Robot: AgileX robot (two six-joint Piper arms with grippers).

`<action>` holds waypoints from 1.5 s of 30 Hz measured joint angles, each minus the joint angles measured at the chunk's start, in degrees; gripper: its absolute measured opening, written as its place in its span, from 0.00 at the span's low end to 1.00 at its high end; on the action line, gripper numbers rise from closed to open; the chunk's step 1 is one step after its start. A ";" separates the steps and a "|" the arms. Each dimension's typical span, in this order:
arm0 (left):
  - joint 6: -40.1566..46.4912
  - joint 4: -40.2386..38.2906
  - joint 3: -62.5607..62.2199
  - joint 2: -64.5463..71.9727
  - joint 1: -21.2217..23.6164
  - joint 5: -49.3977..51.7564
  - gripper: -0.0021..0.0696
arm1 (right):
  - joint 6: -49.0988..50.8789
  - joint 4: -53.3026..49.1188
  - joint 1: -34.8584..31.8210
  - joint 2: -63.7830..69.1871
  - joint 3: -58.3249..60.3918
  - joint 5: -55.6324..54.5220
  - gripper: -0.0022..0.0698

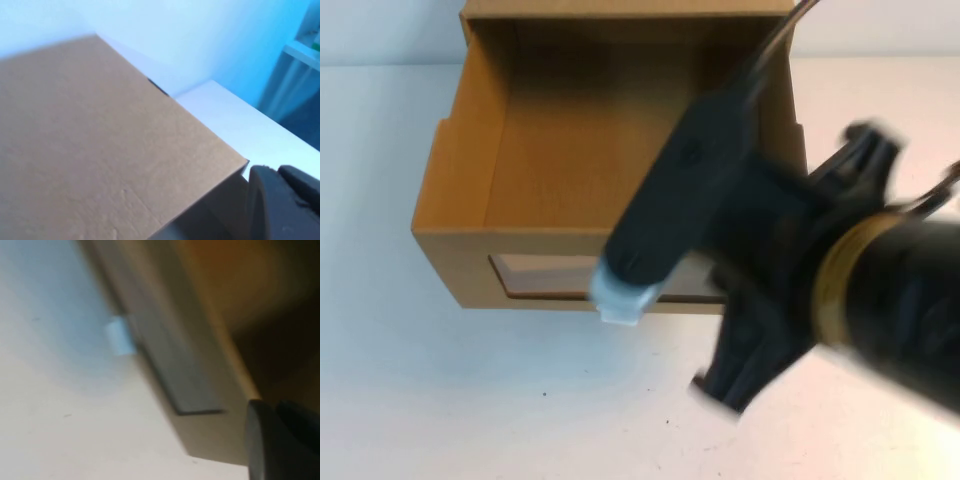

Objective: Open the shoe box
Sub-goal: 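Pull the top drawer of the cardboard box fully open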

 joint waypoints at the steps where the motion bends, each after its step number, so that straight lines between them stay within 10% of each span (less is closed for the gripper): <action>1: 0.12 0.61 0.00 -1.00 0.00 0.00 0.02 | 0.57 -0.67 -1.33 -0.53 0.00 0.32 0.04; 9: 2.46 5.91 13.52 -14.46 0.00 0.11 0.02 | 0.17 3.10 -24.17 -3.15 0.00 -1.42 0.02; 19: 4.29 13.37 64.22 -46.55 0.00 -22.55 0.02 | -11.49 23.91 -50.17 -3.15 0.00 -13.44 0.01; 28: 6.80 13.97 103.64 -78.79 0.00 -47.77 0.02 | -12.19 27.35 -52.51 -4.70 6.13 -20.63 0.01; 45: 4.39 13.60 139.70 -101.63 0.00 -62.45 0.02 | -10.89 32.62 -52.90 -7.06 16.68 -30.05 0.01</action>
